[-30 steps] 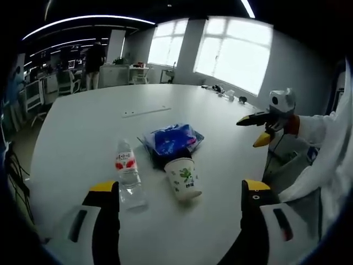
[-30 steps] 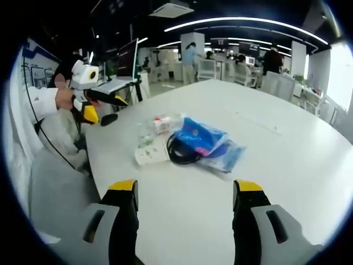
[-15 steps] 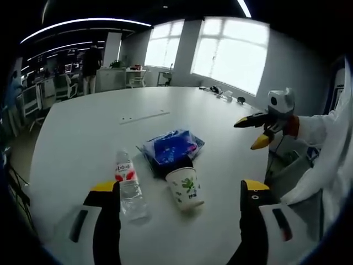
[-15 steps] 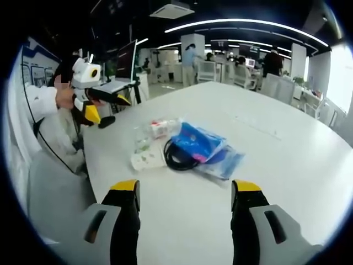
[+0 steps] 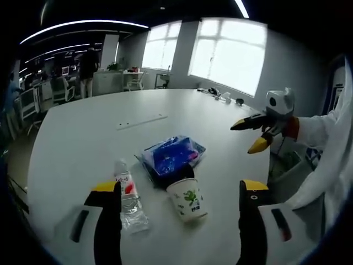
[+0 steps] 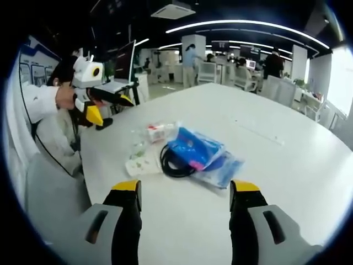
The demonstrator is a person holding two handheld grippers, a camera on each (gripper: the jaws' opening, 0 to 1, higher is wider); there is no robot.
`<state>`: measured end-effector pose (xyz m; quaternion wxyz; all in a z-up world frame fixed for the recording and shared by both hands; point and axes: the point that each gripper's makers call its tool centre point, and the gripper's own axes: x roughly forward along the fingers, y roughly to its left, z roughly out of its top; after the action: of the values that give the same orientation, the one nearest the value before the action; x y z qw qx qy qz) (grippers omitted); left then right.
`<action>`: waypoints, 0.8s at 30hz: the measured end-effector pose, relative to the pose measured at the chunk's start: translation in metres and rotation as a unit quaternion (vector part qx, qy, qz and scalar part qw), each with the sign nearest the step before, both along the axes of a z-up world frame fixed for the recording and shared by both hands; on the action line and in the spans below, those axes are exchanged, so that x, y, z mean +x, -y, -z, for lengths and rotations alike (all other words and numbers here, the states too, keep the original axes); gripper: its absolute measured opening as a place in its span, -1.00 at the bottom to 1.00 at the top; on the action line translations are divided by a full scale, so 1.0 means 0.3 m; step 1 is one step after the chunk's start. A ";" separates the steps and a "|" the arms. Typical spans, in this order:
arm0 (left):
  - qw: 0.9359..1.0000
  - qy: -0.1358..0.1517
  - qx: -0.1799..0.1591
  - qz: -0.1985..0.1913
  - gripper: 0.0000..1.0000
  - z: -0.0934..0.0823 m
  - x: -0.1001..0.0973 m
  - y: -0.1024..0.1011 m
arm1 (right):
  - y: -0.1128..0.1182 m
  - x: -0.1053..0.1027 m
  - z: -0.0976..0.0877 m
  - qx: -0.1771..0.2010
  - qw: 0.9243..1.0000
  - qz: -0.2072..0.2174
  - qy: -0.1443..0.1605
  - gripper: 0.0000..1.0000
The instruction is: Arrange the tabletop items into an orderly group along one side of the table until the central work area is clear of visible clutter.
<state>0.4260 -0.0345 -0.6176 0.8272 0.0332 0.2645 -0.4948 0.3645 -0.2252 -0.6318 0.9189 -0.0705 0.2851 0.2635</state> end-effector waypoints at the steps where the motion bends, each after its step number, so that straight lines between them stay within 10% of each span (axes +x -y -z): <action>1: 1.000 0.000 0.001 0.000 0.80 0.000 0.002 0.002 | 0.000 0.002 0.000 0.000 1.000 0.000 0.000 0.26; 24: 1.000 0.008 -0.008 0.007 0.71 0.010 0.115 0.093 | -0.004 0.146 0.008 0.002 1.000 0.017 0.006 0.14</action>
<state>0.4605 -0.0624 -0.6206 0.8259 0.0320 0.2535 -0.5025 0.4084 -0.2241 -0.6342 0.9250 -0.0653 0.2805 0.2477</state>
